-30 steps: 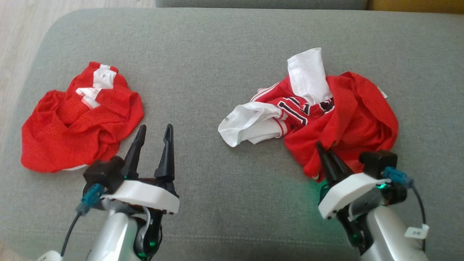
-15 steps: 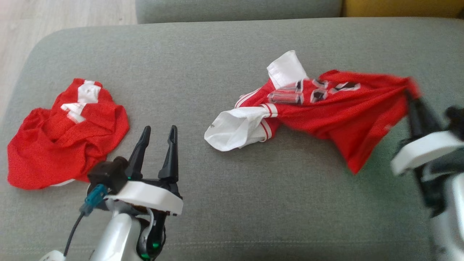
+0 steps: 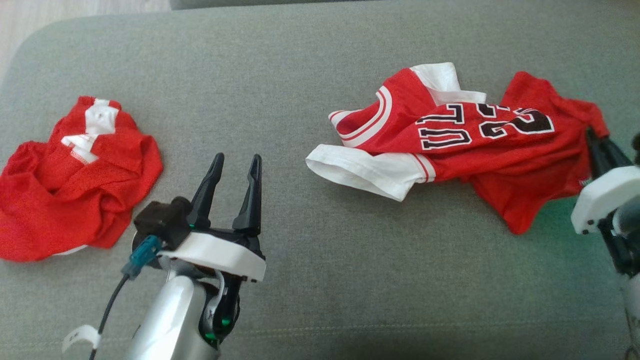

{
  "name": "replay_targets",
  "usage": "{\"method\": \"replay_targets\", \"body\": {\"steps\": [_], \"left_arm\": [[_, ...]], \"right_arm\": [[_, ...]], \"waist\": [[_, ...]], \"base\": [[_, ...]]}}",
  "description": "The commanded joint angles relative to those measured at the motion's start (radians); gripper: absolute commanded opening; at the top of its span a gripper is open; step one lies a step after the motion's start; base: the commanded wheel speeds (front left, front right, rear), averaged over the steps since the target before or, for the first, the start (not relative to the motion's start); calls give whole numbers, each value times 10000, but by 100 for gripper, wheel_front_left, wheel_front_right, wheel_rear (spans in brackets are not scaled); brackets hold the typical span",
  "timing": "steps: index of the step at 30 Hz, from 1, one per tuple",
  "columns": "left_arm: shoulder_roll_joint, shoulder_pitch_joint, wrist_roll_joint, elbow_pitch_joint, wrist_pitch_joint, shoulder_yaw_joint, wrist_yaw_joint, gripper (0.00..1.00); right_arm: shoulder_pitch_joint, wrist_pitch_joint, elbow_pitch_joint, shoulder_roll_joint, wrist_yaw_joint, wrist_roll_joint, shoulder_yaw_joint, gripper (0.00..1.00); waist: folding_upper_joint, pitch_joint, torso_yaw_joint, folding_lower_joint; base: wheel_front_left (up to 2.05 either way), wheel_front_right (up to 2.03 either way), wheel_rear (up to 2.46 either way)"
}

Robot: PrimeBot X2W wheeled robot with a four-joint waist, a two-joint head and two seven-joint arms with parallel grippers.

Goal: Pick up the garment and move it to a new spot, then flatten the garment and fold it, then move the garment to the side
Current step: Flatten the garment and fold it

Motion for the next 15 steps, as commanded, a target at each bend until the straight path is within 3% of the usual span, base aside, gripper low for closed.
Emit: {"method": "replay_targets", "body": {"steps": [1,2,9,15], "left_arm": [[43,-423,-1,-265,-55,243,23,100],[43,-452,-5,-241,-55,207,19,100],[43,-528,4,-168,-55,156,49,100],[43,-425,49,-163,-55,288,65,100]], "right_arm": [[-392,-126,-228,-365,75,3,175,46],[-484,-226,25,-409,75,-24,271,100],[-926,-875,1271,-301,75,-230,218,100],[-688,-1405,1054,189,75,-472,-540,100]], "waist": [[0,28,-9,0],[0,47,-15,0],[0,5,-131,0],[0,-317,-404,0]], "base": [[0,0,0],[0,0,0],[0,0,0],[0,0,0]]}}
